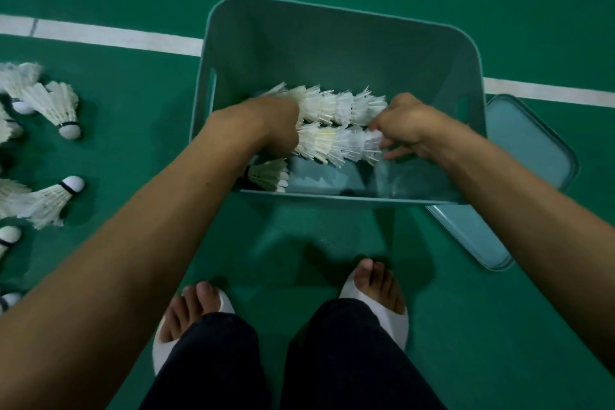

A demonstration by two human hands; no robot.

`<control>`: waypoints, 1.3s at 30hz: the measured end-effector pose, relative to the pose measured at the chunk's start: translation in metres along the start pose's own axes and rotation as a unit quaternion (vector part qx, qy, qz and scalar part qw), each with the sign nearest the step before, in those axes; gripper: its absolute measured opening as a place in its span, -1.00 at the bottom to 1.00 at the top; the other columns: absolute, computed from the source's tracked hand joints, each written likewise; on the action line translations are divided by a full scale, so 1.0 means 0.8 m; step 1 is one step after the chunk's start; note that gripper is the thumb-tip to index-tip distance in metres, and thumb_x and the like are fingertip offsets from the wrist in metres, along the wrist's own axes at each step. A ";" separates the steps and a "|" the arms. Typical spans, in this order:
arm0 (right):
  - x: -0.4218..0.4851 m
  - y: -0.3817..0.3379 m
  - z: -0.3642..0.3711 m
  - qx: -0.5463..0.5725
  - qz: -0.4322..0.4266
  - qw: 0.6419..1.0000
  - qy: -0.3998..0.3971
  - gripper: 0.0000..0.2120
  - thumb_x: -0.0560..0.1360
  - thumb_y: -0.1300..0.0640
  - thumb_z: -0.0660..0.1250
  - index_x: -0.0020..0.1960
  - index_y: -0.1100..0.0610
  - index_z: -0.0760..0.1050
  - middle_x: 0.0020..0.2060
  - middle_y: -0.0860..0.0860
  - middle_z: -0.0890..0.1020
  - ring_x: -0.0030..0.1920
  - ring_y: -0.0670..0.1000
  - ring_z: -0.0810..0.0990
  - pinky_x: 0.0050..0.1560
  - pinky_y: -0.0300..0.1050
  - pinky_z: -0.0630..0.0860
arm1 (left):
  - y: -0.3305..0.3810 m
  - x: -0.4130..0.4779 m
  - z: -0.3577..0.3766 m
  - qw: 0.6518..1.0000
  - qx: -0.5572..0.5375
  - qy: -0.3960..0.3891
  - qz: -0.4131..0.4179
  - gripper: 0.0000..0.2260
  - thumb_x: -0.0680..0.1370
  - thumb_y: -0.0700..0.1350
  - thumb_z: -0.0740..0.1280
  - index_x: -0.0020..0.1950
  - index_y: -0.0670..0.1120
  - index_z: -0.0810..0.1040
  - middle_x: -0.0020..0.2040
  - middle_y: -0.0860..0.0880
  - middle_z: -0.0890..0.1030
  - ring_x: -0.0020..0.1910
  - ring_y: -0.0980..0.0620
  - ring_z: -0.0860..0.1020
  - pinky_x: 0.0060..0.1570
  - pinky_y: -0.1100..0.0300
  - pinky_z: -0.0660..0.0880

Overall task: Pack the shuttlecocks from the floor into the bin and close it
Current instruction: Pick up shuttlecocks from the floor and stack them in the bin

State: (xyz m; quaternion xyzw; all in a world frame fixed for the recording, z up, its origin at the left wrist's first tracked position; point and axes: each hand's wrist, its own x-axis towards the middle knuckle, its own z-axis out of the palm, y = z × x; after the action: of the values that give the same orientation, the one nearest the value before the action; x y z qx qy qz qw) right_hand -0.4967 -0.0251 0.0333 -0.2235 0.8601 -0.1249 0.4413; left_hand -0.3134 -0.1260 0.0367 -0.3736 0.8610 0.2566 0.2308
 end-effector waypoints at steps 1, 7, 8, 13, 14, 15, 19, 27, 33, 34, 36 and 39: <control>0.001 -0.001 0.001 0.006 0.000 1.000 -0.001 -0.71 0.66 0.22 0.23 0.35 0.31 0.43 -0.04 0.23 0.59 -0.22 0.11 0.61 -0.13 0.07 0.69 | 0.000 -0.001 -0.001 1.000 0.000 -0.003 0.000 -0.75 0.53 -0.26 0.25 0.18 -0.17 0.57 0.16 -0.18 0.62 0.09 -0.20 0.59 0.16 -0.09 0.57; -0.009 0.006 -0.013 0.004 -0.015 1.000 0.023 -0.71 0.65 0.32 0.16 0.32 0.34 0.49 0.09 0.29 0.60 -0.18 0.16 0.62 -0.03 0.06 0.67 | 0.004 -0.022 -0.007 1.000 -0.006 -0.010 0.000 -0.73 0.51 -0.26 0.25 0.18 -0.14 0.58 0.16 -0.19 0.62 0.11 -0.20 0.59 0.17 -0.11 0.56; -0.011 0.009 -0.020 0.001 -0.030 0.998 0.050 -0.72 0.63 0.33 0.18 0.29 0.32 0.53 -0.01 0.25 0.61 -0.26 0.12 0.58 -0.07 0.04 0.65 | 0.006 -0.027 -0.010 1.000 -0.007 -0.006 0.000 -0.72 0.52 -0.27 0.25 0.20 -0.15 0.59 0.18 -0.20 0.62 0.13 -0.21 0.59 0.18 -0.10 0.56; -0.049 0.012 -0.036 0.040 -0.148 0.970 0.187 -0.67 0.46 0.36 0.19 -0.25 0.03 0.62 -0.18 0.08 0.69 -0.13 0.10 0.63 0.05 0.07 0.64 | 0.011 -0.070 -0.039 0.993 -0.050 0.096 0.046 -0.74 0.58 -0.22 0.27 0.25 -0.08 0.58 0.19 -0.14 0.63 0.10 -0.14 0.57 0.02 0.05 0.46; -0.061 0.004 -0.032 0.053 -0.176 0.964 0.190 -0.68 0.45 0.36 0.20 -0.25 0.02 0.62 -0.17 0.07 0.70 -0.16 0.05 0.63 -0.02 0.00 0.63 | 0.008 -0.082 -0.046 0.988 -0.063 0.129 0.057 -0.75 0.59 -0.20 0.28 0.24 -0.05 0.58 0.20 -0.13 0.63 0.11 -0.13 0.56 0.03 0.06 0.45; -0.073 -0.008 -0.025 0.062 -0.203 0.960 0.184 -0.69 0.45 0.35 0.23 -0.24 0.01 0.62 -0.17 0.08 0.71 -0.21 0.00 0.60 -0.09 -0.07 0.59 | 0.003 -0.095 -0.053 0.982 -0.076 0.161 0.066 -0.75 0.58 -0.19 0.28 0.24 -0.03 0.59 0.19 -0.11 0.64 0.11 -0.11 0.56 0.04 0.08 0.44; -0.119 -0.068 0.016 0.083 -0.297 0.938 0.157 -0.78 0.49 0.29 0.33 -0.17 0.00 0.64 -0.19 0.00 0.70 -0.23 -0.09 0.60 -0.14 -0.19 0.51 | -0.033 -0.143 -0.070 0.941 -0.115 0.308 0.080 -0.79 0.56 -0.19 0.29 0.12 -0.03 0.65 -0.02 -0.04 0.68 -0.12 -0.01 0.51 -0.08 0.16 0.43; -0.217 -0.154 0.181 0.117 -0.481 0.869 0.020 -0.86 0.44 0.23 0.37 -0.11 0.05 0.67 -0.24 -0.08 0.71 -0.21 -0.12 0.68 -0.07 -0.11 0.66 | -0.195 -0.200 0.013 0.874 -0.223 0.420 -0.102 -0.84 0.55 -0.13 0.32 0.09 -0.06 0.63 0.00 0.05 0.67 -0.23 -0.01 0.60 -0.15 0.16 0.44; -0.195 -0.160 0.311 -0.090 -0.481 0.862 -0.131 -0.75 0.52 0.29 0.27 0.11 0.09 0.62 -0.02 0.04 0.70 -0.01 0.06 0.65 0.07 0.03 0.59 | -0.314 -0.232 0.110 0.854 -0.229 0.356 -0.304 -0.72 0.44 -0.18 0.38 0.14 -0.08 0.61 0.13 -0.19 0.61 0.11 -0.22 0.56 0.08 -0.04 0.53; -0.182 -0.161 0.326 -0.134 -0.488 0.855 -0.113 -0.72 0.52 0.28 0.25 0.16 0.08 0.59 0.04 0.06 0.67 0.06 0.11 0.63 0.10 0.06 0.58 | -0.321 -0.239 0.120 0.841 -0.229 0.365 -0.326 -0.70 0.43 -0.18 0.40 0.16 -0.08 0.60 0.14 -0.21 0.58 0.14 -0.24 0.53 0.11 -0.05 0.51; -0.161 -0.163 0.351 -0.216 -0.495 0.838 -0.085 -0.63 0.52 0.28 0.24 0.29 0.07 0.51 0.12 0.07 0.61 0.17 0.15 0.57 0.13 0.10 0.56 | -0.331 -0.253 0.135 0.808 -0.220 0.395 -0.378 -0.65 0.43 -0.18 0.44 0.21 -0.09 0.57 0.20 -0.22 0.53 0.23 -0.26 0.46 0.17 -0.07 0.44; -0.148 -0.172 0.385 -0.302 -0.536 0.787 -0.038 -0.56 0.46 0.30 0.29 0.34 0.18 0.46 0.23 0.12 0.54 0.23 0.18 0.45 0.11 0.15 0.55 | -0.340 -0.262 0.152 0.790 -0.190 0.363 -0.456 -0.45 0.40 -0.08 0.52 0.33 -0.12 0.44 0.32 -0.24 0.42 0.33 -0.28 0.35 0.24 -0.14 0.37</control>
State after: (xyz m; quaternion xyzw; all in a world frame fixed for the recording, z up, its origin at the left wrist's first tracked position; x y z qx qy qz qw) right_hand -0.1471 -0.0916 -0.0051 -0.7753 0.5781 -0.0669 0.2456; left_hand 0.0476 -0.1015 -0.0059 -0.8248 0.5448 0.1255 -0.0844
